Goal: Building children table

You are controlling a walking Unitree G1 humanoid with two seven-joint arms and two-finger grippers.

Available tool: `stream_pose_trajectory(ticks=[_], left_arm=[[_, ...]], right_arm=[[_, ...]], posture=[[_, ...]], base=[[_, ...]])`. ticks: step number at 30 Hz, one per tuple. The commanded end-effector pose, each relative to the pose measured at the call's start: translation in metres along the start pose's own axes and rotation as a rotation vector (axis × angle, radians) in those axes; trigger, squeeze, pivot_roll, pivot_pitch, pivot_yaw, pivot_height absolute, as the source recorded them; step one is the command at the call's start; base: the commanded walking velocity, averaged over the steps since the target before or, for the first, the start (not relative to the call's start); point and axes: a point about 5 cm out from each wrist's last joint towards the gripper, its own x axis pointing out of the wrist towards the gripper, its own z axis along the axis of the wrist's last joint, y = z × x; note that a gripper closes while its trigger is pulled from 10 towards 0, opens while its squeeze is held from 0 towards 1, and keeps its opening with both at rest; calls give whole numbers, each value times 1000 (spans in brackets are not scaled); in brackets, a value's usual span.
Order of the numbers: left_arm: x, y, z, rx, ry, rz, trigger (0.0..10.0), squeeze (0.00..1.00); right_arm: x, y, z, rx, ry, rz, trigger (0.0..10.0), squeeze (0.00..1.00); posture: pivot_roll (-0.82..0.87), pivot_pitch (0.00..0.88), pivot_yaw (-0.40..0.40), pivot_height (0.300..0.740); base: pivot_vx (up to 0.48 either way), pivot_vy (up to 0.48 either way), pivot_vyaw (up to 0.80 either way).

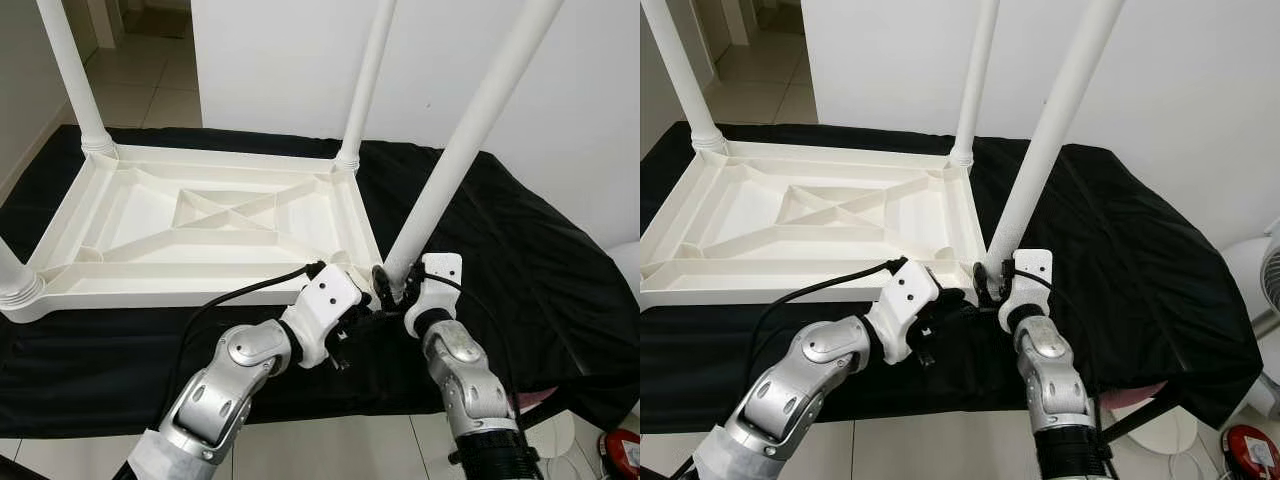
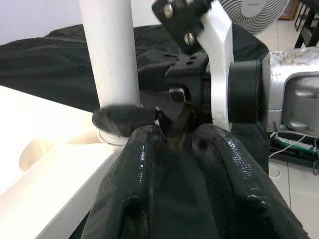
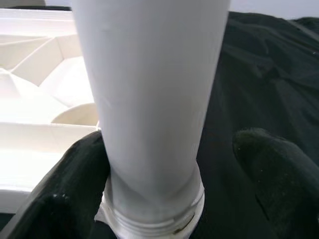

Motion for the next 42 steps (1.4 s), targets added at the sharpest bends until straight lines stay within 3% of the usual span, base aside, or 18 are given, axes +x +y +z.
stream_pose_trajectory(ticks=[1,9,12,19,25,26,27,28,42], left_arm=[[2,1,0,14,6,29,10000,0],[3,4,1,19,7,25,10000,0],[3,7,2,23,5,29,10000,0],[4,8,3,28,-1,33,10000,0],[4,8,4,29,-4,38,10000,0],[3,9,4,30,-3,40,10000,0],[3,9,4,30,-3,40,10000,0],[3,9,5,31,-3,42,10000,0],[2,7,5,30,-3,37,10000,0]], right_arm=[[-1,-11,-5,-29,16,41,10000,0],[6,-27,3,-107,-7,177,10000,0],[13,-31,5,-133,10,285,10000,0],[30,-22,6,-178,35,455,10000,0],[40,-13,4,-205,60,507,10000,0],[41,-10,2,-224,74,531,5647,0],[41,-10,2,-224,74,531,5647,0],[43,-7,0,-239,88,555,0,0],[38,-14,-13,-219,118,603,0,0]], posture=[[-9,0,-109,740],[-19,0,-94,740],[-16,0,-92,740],[-7,0,-94,740],[2,0,-97,740],[5,0,-97,740],[5,0,-97,740],[5,0,-97,740],[-1,0,-91,740]], base=[[0,0,0],[0,0,0],[0,0,0],[0,0,0],[0,0,0],[0,0,0],[0,0,0],[0,0,0],[0,0,0]])
